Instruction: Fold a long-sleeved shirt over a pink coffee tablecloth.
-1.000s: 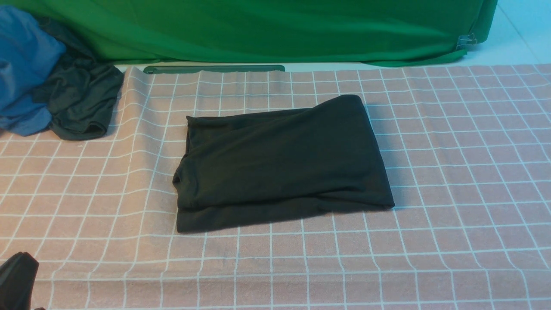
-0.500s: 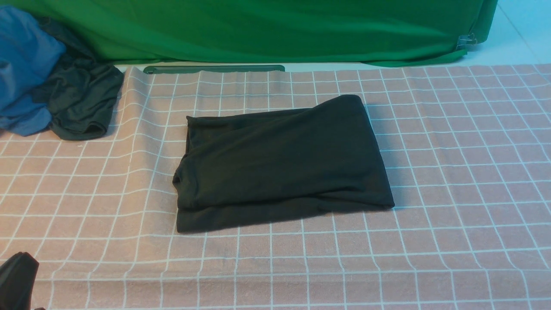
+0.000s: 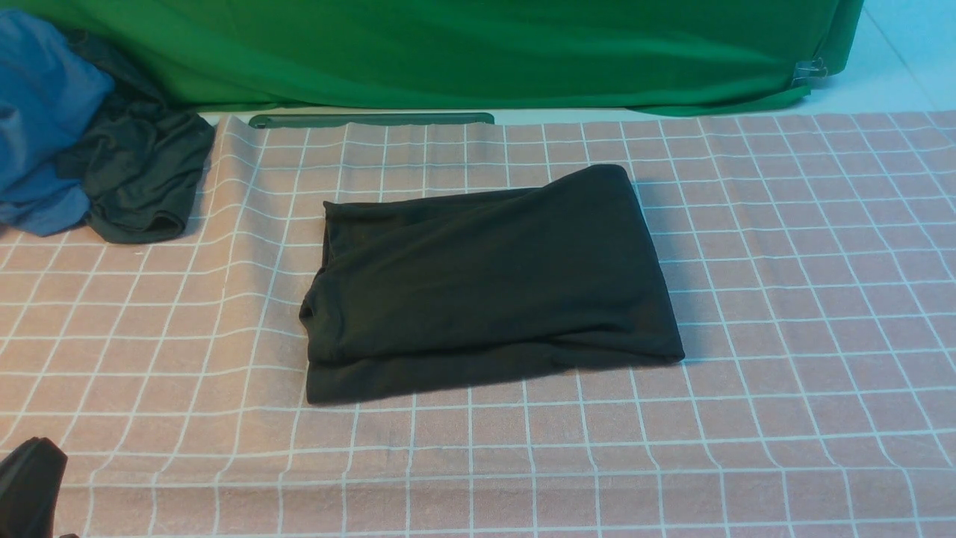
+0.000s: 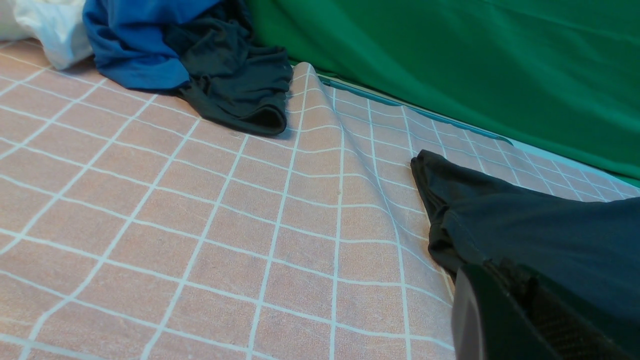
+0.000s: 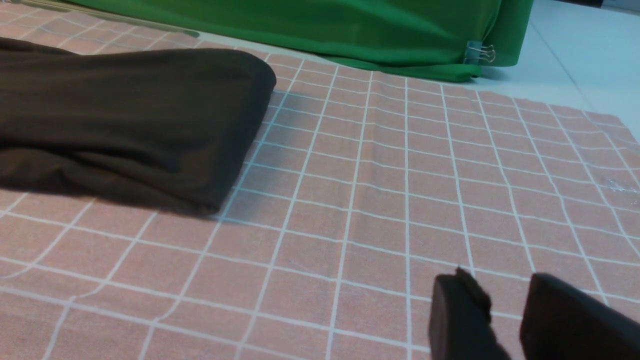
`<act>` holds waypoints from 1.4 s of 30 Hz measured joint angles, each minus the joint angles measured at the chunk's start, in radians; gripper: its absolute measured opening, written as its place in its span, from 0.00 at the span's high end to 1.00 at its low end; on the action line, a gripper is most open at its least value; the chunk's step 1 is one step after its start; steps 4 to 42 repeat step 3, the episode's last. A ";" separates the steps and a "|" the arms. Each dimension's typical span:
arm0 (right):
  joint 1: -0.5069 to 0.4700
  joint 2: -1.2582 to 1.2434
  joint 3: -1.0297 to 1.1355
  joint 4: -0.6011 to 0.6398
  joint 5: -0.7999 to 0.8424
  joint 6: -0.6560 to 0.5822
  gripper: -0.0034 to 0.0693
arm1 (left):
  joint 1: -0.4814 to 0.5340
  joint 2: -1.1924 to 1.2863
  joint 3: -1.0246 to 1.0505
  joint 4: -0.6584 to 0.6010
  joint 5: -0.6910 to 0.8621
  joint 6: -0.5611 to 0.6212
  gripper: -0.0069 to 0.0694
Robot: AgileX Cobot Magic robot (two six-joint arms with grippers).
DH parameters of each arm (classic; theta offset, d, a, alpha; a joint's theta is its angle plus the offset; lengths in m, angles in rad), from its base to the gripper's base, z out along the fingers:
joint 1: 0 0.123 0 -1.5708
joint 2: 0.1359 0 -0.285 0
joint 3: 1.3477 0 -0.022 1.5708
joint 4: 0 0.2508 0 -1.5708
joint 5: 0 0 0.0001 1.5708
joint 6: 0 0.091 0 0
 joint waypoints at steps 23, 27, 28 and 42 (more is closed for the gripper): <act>0.000 0.000 0.000 0.000 0.000 0.000 0.63 | 0.000 0.000 0.000 0.000 0.000 0.000 0.89; 0.000 0.000 0.000 0.000 0.000 0.000 0.63 | 0.000 0.000 0.000 0.000 0.000 0.000 0.89; 0.000 0.000 0.000 0.000 0.000 0.000 0.63 | 0.000 0.000 0.000 0.000 0.000 0.000 0.89; 0.000 0.000 0.000 0.000 0.000 0.000 0.63 | 0.000 0.000 0.000 0.000 0.000 0.000 0.89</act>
